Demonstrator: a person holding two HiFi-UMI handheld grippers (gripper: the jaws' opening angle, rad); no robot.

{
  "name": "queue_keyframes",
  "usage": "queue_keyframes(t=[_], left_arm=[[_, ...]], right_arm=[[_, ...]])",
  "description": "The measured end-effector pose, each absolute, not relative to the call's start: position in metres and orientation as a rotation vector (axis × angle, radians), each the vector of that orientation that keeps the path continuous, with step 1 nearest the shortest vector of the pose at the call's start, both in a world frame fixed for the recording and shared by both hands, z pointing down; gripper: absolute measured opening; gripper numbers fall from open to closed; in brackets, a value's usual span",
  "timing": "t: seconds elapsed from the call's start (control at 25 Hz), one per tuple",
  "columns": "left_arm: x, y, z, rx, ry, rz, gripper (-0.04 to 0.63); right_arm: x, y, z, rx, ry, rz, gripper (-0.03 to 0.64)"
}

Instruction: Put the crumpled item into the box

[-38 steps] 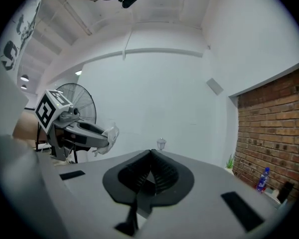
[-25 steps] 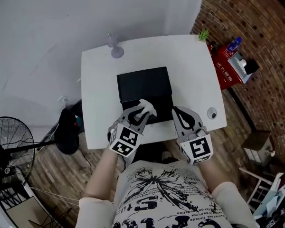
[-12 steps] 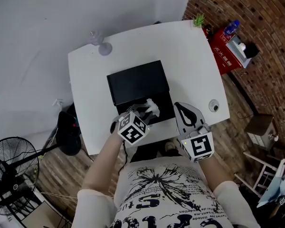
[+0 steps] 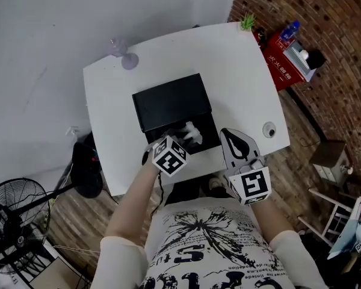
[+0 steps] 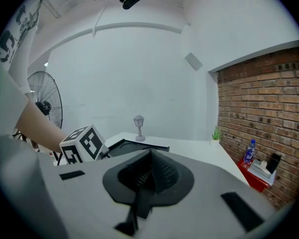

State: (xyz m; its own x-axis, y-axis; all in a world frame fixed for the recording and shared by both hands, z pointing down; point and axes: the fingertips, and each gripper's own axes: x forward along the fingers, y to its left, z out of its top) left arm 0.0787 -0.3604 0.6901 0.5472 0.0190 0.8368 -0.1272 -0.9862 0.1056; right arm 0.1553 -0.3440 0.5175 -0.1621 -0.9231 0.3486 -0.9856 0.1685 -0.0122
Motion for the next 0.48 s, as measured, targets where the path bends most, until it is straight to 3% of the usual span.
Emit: queue_keyframes(t=[0.2, 0.48], left_arm=[[0.078, -0.356, 0.677, 2.618, -0.131, 1.385, 0.178], [0.069, -0.352, 0.611, 2.742, -0.35, 1.24, 0.163]], right_arm=[[0.156, -0.333, 0.504, 1.826, -2.196, 0.308, 0.015], [0.147, -0.313, 0.468, 1.81, -2.251, 0.215, 0.015]])
